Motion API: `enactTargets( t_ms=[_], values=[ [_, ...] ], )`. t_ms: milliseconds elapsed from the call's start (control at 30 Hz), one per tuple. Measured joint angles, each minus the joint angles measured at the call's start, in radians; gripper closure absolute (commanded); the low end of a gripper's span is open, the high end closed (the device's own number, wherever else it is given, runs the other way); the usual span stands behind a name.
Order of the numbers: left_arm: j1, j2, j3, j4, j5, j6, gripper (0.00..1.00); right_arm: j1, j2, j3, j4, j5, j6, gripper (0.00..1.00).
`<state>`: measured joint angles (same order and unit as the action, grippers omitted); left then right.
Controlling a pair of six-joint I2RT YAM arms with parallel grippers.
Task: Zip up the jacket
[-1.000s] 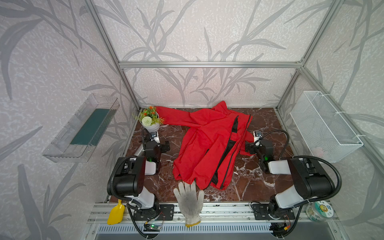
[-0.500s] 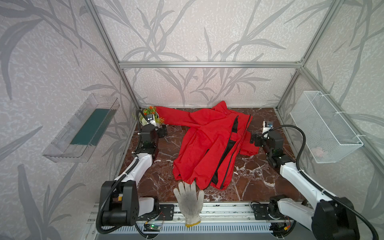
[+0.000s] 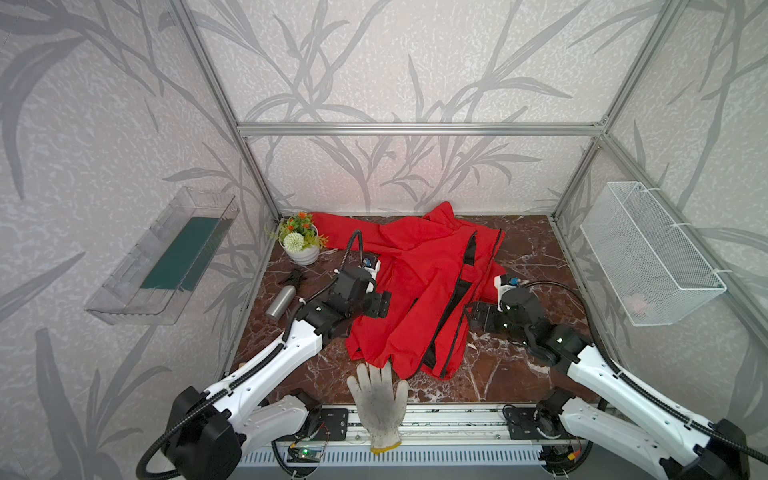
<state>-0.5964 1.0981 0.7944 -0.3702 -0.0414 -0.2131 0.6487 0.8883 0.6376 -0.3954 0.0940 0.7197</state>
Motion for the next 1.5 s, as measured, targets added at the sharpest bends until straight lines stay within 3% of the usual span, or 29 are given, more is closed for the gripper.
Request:
enactTargets(
  t_ms=[167, 500, 533, 567, 667, 767, 1000, 1167, 1500],
  values=[
    [-0.113, 0.005, -0.078, -0.04, 0.022, -0.049, 0.13, 0.108, 0.007, -0.007, -0.045, -0.006, 0.101, 0.01],
    [-0.212, 0.154, -0.089, 0.005, 0.116, -0.086, 0.16, 0.214, 0.024, -0.02, -0.051, -0.026, 0.202, 0.01],
    [-0.217, 0.175, -0.089, 0.016, 0.129, -0.093, 0.2, 0.22, 0.027, -0.02, -0.051, -0.028, 0.209, 0.01],
    [-0.222, 0.196, -0.089, 0.029, 0.142, -0.099, 0.31, 0.225, 0.028, -0.02, -0.051, -0.029, 0.213, 0.01],
    [-0.227, 0.25, -0.087, 0.053, 0.161, -0.107, 0.76, 0.233, 0.028, -0.02, -0.05, -0.036, 0.225, 0.01],
    [-0.227, 0.286, -0.06, 0.045, 0.153, -0.112, 1.0, 0.242, 0.027, -0.029, -0.023, -0.05, 0.236, 0.01],
    [-0.196, 0.3, 0.105, -0.026, 0.157, -0.089, 1.0, 0.258, 0.029, -0.069, 0.107, -0.103, 0.253, 0.01],
    [-0.113, 0.3, 0.229, -0.111, 0.248, -0.075, 1.0, 0.258, 0.042, -0.105, 0.292, -0.15, 0.254, 0.01],
    [-0.063, 0.3, 0.267, -0.2, 0.394, -0.075, 1.0, 0.258, 0.162, -0.183, 0.637, -0.225, 0.26, 0.01]
  ],
)
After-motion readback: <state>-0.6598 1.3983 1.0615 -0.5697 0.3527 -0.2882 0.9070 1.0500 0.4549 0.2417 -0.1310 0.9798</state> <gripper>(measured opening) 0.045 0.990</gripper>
